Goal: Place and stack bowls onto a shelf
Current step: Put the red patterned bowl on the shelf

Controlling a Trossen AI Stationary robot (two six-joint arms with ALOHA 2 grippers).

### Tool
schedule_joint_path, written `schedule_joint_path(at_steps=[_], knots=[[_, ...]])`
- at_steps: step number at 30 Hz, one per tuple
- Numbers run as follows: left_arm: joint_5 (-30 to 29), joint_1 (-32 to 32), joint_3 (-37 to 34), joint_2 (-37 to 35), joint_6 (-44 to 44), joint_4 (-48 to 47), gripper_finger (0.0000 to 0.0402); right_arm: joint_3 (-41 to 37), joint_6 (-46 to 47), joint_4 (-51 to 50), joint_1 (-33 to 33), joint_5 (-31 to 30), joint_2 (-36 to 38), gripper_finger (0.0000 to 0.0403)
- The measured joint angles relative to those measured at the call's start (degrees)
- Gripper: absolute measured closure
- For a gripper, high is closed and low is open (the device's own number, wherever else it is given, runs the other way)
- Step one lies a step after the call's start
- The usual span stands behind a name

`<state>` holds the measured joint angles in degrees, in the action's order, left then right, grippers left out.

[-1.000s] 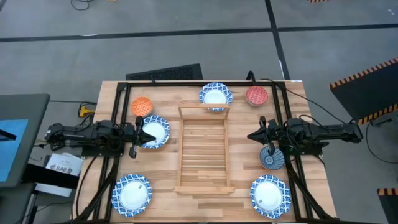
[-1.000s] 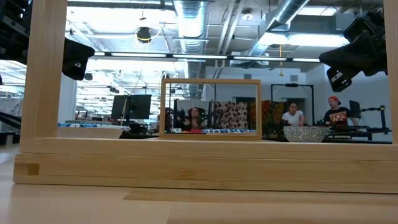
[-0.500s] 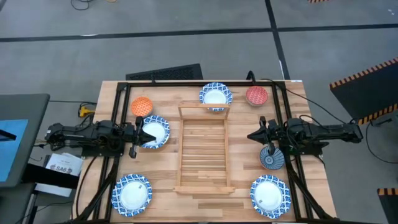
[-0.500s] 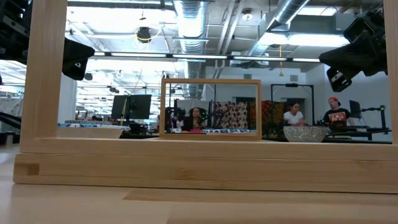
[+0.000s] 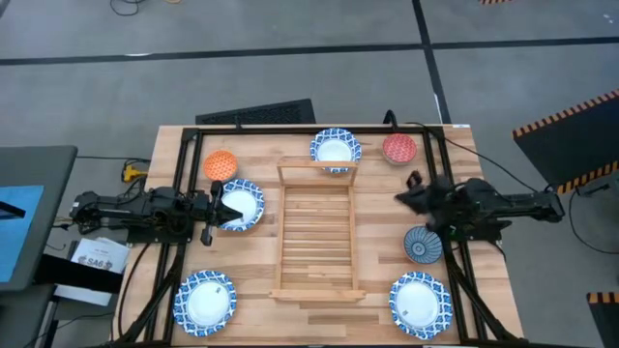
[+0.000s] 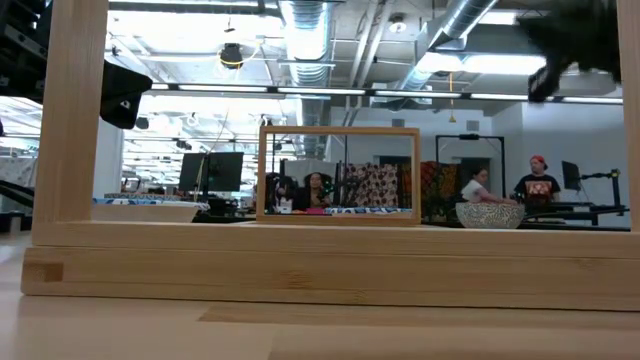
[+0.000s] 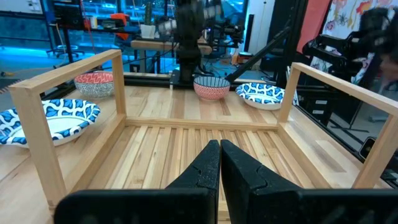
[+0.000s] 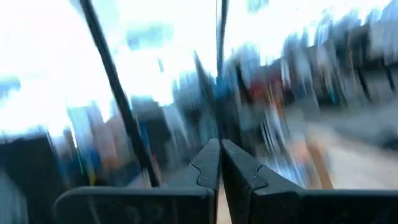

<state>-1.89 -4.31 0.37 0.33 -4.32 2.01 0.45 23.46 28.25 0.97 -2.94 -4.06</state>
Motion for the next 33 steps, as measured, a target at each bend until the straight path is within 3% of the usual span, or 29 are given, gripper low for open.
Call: schedule_joint_path(at_steps=[4, 6, 10, 16, 24, 28, 33], knots=[[-0.01, -0.01, -0.01, -0.02, 0.01, 0.0, 0.0401, 1.7, 2.06, 15.58, 0.0, -11.39, -0.04, 0.036], [0.0, 0.01, -0.01, 0.0, 0.02, 0.01, 0.0401, 3.69, 2.22, 17.46, 0.0, -18.66, 0.03, 0.036], [-0.02, 0.01, -0.01, 0.0, 0.0, -0.01, 0.0401, 9.98, 4.07, 3.43, 0.0, -28.04, -3.54, 0.036], [0.0, 0.0, 0.0, -0.02, 0.01, 0.01, 0.0401, 24.18, 15.83, -24.95, -2.64, -37.24, -16.38, 0.036], [0.0, 0.01, -0.01, 0.0, 0.01, 0.0, 0.0401, 34.84, 31.02, -47.9, -16.0, -37.23, -33.27, 0.0366], [0.0, -0.01, -0.01, -0.01, 0.02, 0.01, 0.0402, 36.13, 38.61, -59.92, -27.19, -28.72, -39.5, 0.0339], [-0.02, 0.01, 0.01, -0.01, 0.0, 0.0, 0.0401, 36.13, 41.02, -68.1, -39.18, -19.02, -45.76, 0.026]])
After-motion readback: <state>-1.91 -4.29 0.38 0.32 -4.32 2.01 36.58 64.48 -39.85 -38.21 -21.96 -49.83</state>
